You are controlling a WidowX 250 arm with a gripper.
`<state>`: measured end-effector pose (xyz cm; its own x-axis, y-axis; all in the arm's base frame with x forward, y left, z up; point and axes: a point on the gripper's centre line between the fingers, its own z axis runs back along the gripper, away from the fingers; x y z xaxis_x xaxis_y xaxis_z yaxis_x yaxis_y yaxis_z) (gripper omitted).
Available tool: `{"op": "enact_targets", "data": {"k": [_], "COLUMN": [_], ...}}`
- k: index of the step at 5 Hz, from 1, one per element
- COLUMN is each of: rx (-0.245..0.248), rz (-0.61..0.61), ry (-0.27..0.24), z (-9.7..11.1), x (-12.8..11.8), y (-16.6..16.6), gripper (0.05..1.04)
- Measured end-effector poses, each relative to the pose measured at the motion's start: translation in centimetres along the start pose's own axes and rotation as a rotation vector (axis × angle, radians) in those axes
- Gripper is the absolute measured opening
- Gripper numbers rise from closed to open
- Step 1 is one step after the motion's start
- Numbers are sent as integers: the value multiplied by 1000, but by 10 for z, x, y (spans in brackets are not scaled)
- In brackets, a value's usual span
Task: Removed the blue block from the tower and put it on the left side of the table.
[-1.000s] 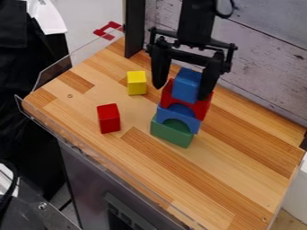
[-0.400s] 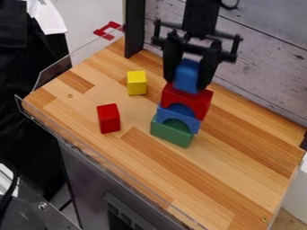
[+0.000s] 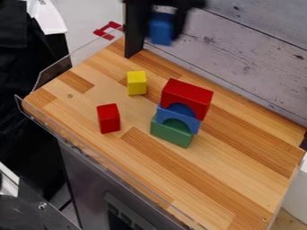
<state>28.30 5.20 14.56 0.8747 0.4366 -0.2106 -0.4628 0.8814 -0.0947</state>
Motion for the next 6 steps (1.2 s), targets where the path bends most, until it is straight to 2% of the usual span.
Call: {"op": "enact_targets", "data": {"k": [2,3,5,6], "rx": [-33,-41,-51,-48], "rz": [180,215,197,172], "ry": [109,155,267,268], "z": [-43,-67,-112,-115], "x": [32,42,50,52], "y": [80,95,98,95], "gripper": [582,582,582,582]}}
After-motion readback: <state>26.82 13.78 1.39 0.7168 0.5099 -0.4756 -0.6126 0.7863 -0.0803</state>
